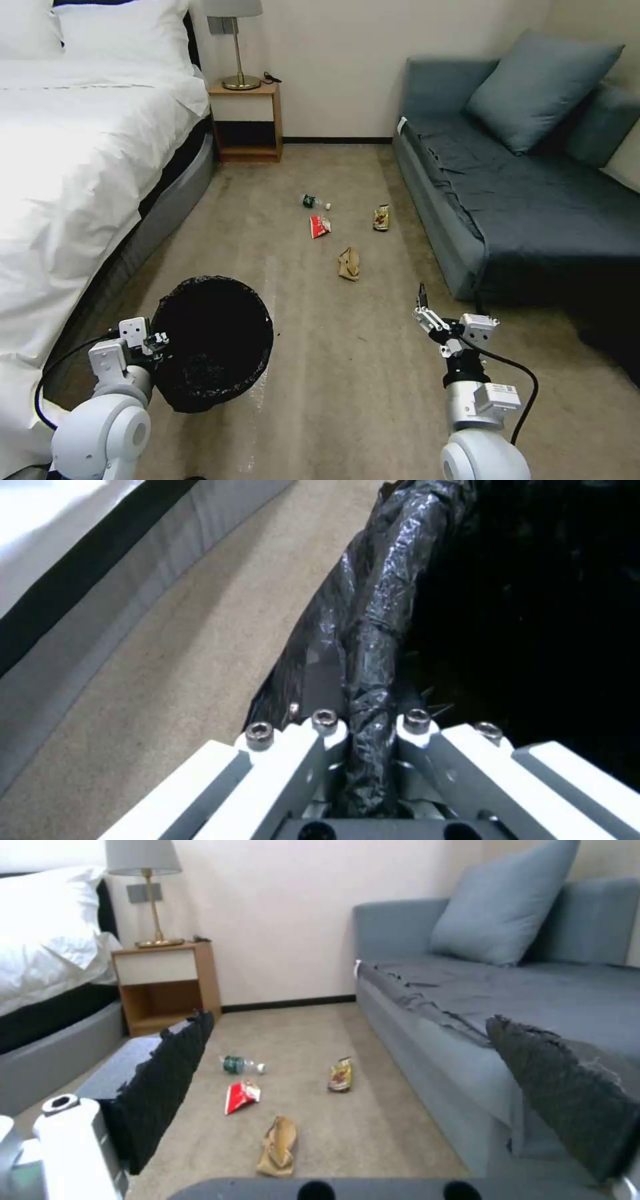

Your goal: Pick up the trash bin, then pick up the garbage on the floor and place it into the trash bin.

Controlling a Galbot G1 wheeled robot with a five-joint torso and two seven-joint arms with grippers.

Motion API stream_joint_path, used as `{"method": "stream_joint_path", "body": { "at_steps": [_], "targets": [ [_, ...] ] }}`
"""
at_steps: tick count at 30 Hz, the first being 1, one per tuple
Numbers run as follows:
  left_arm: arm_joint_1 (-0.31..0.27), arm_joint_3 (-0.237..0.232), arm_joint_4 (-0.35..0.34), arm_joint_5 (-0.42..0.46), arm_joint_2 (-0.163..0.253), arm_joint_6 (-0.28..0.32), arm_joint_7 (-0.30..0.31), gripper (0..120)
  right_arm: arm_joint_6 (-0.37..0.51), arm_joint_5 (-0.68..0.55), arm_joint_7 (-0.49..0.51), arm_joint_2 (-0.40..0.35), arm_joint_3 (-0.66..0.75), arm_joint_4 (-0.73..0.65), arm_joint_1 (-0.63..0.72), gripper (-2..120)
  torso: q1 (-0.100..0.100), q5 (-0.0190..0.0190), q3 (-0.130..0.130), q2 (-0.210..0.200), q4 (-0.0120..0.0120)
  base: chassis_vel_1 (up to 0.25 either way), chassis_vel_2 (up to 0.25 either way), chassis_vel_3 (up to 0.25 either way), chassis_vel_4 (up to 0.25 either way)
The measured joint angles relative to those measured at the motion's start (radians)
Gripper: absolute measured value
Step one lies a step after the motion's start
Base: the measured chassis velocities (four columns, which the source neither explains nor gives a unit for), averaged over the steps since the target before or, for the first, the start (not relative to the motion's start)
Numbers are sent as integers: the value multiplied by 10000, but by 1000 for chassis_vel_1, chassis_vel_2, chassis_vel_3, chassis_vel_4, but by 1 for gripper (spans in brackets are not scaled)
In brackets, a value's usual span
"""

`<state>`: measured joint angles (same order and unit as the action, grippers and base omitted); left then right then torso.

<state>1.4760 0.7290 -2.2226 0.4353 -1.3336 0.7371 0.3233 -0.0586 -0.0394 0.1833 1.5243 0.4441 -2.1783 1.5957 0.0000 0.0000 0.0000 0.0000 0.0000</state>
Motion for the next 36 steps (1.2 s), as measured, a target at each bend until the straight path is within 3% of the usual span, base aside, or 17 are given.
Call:
{"method": "stream_joint_path", "body": {
  "at_steps": [6,36],
  "targets": [
    [-45,0,72,15,1,-3,-6,2,-72,163,-87,71,-91,74,-14,100,-1,1,0,0,0,-82,96,92,-93],
    [-237,67,415,36,1,-80,-68,2,-72,584,-237,169,-356,414,-187,100,0,-1,1,0,0,-199,195,193,-192]
  ]
}}
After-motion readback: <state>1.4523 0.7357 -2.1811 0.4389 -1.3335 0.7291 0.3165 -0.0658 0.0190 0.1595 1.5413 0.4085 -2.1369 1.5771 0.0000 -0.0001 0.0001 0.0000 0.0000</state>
